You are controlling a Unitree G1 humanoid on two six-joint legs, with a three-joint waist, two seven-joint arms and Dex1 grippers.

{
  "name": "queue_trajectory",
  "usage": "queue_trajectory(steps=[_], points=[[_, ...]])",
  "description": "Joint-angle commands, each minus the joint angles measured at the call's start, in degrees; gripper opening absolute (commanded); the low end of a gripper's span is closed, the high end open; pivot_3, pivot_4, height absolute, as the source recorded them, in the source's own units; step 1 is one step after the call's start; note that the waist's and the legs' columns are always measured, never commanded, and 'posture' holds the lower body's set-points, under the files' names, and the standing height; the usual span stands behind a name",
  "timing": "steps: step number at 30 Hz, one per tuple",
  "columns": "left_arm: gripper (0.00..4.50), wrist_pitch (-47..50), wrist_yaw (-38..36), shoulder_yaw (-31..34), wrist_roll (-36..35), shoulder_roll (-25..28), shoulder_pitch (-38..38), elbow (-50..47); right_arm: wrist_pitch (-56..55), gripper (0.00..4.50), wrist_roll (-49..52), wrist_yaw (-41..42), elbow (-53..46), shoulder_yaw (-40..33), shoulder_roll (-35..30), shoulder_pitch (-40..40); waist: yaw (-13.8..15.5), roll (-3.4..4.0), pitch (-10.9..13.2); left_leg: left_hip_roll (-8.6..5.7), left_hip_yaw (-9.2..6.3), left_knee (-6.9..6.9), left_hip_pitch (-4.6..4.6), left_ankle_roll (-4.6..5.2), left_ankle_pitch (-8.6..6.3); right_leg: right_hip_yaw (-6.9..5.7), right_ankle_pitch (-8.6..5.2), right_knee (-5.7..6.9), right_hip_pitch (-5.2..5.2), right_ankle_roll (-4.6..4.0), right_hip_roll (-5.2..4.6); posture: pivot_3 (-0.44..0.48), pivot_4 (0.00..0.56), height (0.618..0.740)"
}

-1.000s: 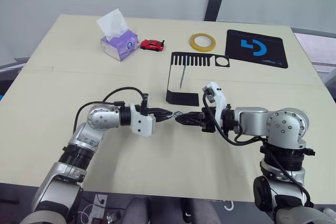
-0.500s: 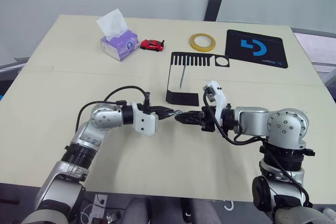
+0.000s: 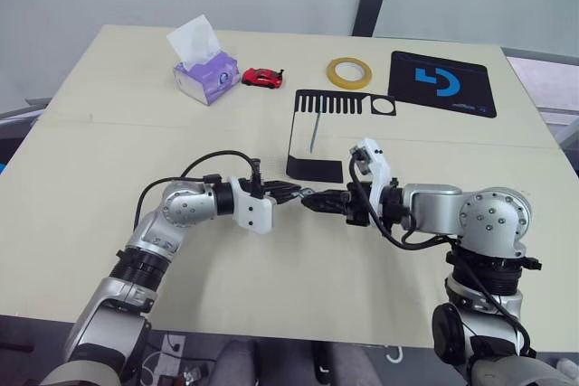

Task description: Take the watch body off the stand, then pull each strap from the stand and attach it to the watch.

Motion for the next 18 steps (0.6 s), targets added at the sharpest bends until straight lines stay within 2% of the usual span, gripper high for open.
queue_trajectory(steps=[1, 18], points=[[0.00, -2.89, 2.57, -0.81, 0.90, -1.01, -0.09, -1.49, 0.30, 1.54, 2.29, 1.01, -2.90, 0.73, 0.24, -0.49, 0.02, 0.00, 0.00, 0.00, 0.00, 0.00, 0.00, 0.00, 0.00, 0.00, 0.00, 0.00, 0.00, 0.00, 0.00, 0.000, 0.150, 0.738], [0.00, -6.35, 5.00, -2.26, 4.35, 0.54, 0.70, -2.44, 0.19, 1.54, 0.76, 3.59, -3.96, 3.70, -2.46, -1.15, 0.02, 0.00, 0.00, 0.00, 0.00, 0.00, 0.00, 0.01, 0.00, 0.00, 0.00, -0.01, 0.00, 0.00, -0.01, 0.000, 0.150, 0.738]])
